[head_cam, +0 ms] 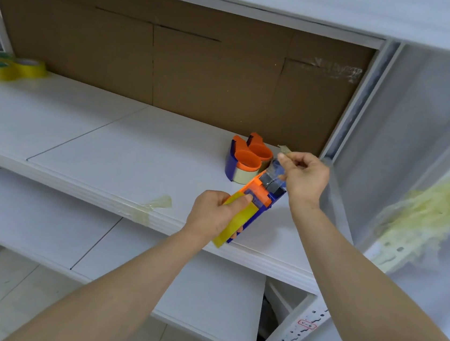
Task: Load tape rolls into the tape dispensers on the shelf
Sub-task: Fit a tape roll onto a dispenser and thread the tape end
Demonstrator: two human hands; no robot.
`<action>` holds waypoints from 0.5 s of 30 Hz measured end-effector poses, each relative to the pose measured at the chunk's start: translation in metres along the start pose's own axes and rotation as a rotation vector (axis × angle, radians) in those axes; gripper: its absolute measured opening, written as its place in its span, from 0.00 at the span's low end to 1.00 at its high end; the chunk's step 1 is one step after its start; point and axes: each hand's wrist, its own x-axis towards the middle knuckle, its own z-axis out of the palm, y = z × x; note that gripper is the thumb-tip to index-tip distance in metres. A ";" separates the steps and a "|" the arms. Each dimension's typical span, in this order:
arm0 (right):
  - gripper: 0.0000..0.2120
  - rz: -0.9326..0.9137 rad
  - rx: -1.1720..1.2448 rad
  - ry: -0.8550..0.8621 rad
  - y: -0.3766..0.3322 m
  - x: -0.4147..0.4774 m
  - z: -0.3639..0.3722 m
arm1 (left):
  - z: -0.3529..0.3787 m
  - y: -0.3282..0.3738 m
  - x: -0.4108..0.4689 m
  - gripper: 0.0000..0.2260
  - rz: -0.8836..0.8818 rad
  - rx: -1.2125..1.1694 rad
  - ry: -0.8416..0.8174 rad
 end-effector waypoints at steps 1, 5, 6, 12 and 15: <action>0.06 0.028 0.009 -0.006 0.000 0.001 0.000 | 0.000 -0.001 -0.001 0.14 0.009 0.005 0.019; 0.10 0.225 0.111 -0.055 0.001 0.005 0.000 | 0.000 -0.004 -0.001 0.17 0.035 0.034 0.122; 0.10 0.280 0.152 -0.077 0.000 0.006 -0.002 | 0.000 -0.004 -0.001 0.17 0.034 0.021 0.142; 0.12 0.561 0.213 -0.253 0.000 0.007 -0.005 | -0.005 -0.005 -0.004 0.20 0.081 0.017 0.192; 0.11 0.809 0.315 -0.419 0.000 -0.002 -0.010 | -0.006 -0.004 -0.007 0.18 0.103 -0.008 0.189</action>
